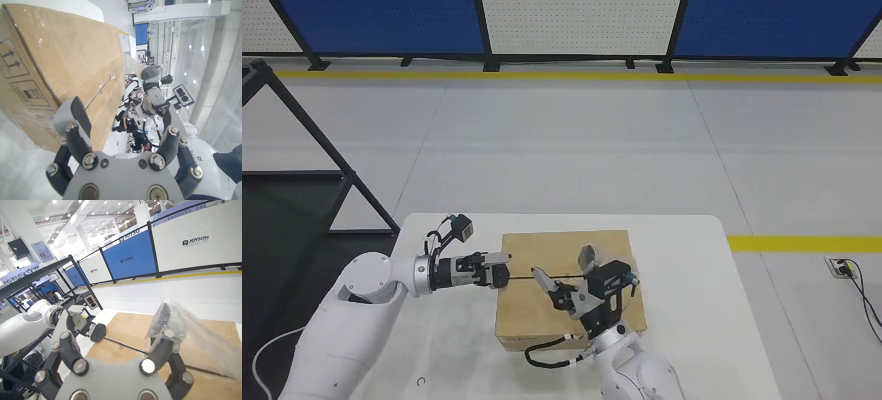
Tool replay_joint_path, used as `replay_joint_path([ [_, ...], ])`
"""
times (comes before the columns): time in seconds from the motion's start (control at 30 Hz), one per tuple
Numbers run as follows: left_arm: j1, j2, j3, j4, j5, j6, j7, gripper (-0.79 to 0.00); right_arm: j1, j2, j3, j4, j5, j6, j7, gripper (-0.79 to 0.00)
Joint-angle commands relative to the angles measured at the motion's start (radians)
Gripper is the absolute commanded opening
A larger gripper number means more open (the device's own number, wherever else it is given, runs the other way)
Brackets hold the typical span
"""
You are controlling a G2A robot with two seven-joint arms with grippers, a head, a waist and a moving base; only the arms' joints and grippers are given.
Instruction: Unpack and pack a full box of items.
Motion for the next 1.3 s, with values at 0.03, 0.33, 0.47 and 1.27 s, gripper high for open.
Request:
replay_joint_path([
  [0.03, 0.000, 0.000, 0.001, 0.001, -0.002, 0.000, -0.002, 0.000, 0.003, -0.006, -0.007, 0.012, -0.012, 0.010, -0.004, 0.000],
  [0.33, 0.000, 0.000, 0.004, 0.002, 0.001, 0.000, -0.005, 0.000, 0.000, -0.008, -0.006, 0.011, -0.016, 0.012, -0.005, 0.000],
  [0.47, 0.001, 0.001, 0.001, 0.001, 0.001, -0.001, -0.002, 0.000, 0.000, -0.008, -0.006, 0.011, -0.016, 0.012, -0.005, 0.000],
  [1.27, -0.025, 0.003, -0.004, 0.040, 0.010, 0.003, 0.012, 0.000, 0.063, -0.062, -0.131, 0.100, -0.270, 0.142, 0.149, 0.000],
])
